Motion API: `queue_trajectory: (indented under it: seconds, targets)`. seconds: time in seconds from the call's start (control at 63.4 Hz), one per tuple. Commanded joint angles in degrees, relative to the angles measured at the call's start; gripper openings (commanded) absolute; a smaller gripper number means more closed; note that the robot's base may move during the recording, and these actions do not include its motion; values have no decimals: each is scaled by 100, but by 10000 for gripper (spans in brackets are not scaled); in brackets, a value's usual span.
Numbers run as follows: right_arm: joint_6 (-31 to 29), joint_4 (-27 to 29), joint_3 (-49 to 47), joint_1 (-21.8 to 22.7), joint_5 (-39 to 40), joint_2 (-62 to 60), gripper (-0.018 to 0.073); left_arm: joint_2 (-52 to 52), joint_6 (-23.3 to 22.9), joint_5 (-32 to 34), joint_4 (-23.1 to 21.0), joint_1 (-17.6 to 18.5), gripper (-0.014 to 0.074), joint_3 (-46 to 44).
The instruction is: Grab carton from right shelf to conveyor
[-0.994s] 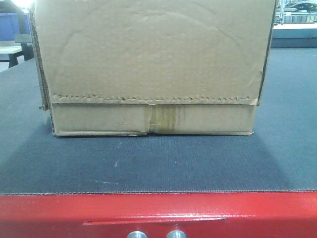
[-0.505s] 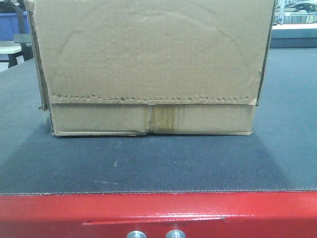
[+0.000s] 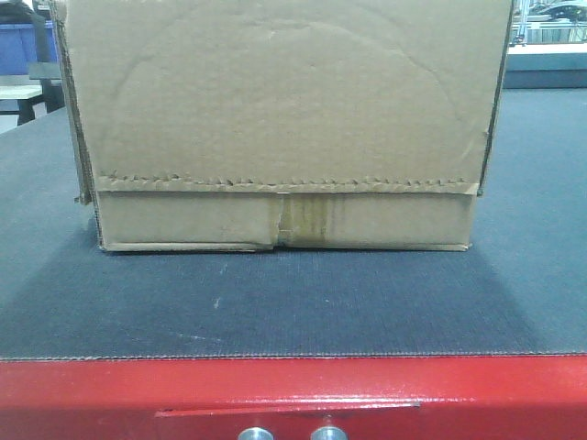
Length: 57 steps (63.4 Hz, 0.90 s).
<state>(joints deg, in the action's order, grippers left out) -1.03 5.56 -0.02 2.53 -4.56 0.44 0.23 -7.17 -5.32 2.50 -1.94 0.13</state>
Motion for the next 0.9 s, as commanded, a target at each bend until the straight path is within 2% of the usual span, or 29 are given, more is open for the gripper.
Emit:
queue_trajectory:
  seconds: [0.0, 0.315, 0.883]
  targets:
    - [-57, -137, 2, -55, 129, -44, -67, -23, 9, 73, -18, -12, -6, -13]
    - [-57, -195, 2, -397, 129, -44, -67, -23, 9, 73, -18, -12, -6, -13]
    - [-57, -195, 2, -408, 129, -44, -67, -23, 9, 73, -18, -12, -6, -13]
